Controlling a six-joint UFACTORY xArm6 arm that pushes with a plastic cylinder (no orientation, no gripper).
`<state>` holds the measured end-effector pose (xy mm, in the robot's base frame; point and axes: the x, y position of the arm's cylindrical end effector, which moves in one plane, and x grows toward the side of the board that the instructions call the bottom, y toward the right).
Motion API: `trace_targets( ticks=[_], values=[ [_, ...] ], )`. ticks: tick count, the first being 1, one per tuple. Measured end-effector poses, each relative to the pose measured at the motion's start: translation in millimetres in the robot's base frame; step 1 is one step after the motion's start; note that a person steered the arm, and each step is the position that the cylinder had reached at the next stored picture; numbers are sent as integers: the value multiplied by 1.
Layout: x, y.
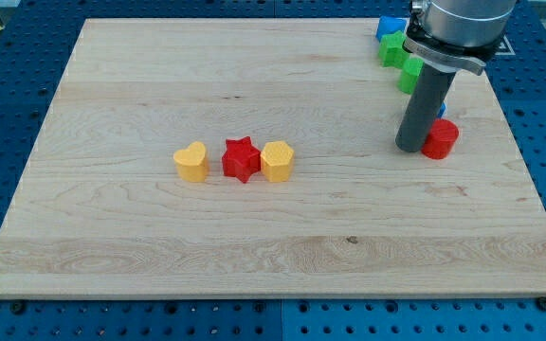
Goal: Nudge the yellow heart right a bit
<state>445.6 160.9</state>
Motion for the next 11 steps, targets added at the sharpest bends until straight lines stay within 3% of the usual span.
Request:
trace_targets(
  ticks=[4,6,8,11],
  values=[
    [-18,-173],
    [13,-325],
    [15,-306],
    [22,-234]
  ],
)
